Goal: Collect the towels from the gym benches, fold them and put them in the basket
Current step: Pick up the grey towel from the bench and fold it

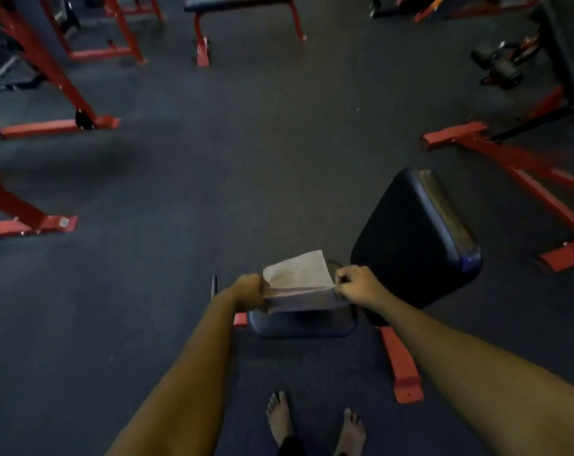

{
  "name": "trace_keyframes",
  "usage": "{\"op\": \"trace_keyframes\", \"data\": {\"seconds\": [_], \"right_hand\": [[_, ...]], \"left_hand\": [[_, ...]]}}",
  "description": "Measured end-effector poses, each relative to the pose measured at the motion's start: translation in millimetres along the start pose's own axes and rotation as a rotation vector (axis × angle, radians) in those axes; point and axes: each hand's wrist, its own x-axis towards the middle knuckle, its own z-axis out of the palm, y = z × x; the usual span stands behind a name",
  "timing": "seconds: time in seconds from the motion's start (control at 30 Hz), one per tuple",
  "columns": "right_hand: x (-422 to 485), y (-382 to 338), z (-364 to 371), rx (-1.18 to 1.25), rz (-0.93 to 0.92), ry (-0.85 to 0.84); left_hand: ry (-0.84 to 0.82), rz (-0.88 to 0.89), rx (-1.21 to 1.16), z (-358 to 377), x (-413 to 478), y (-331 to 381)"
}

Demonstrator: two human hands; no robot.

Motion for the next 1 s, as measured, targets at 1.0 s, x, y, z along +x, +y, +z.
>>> {"op": "trace_keyframes", "data": {"seconds": [1.0], "right_hand": [[178.3,115.1,188.6,0.266,0.797,0.145]], "left_hand": [[0.127,-0.317,-0.595,162.3,241.8,-83.5]]}}
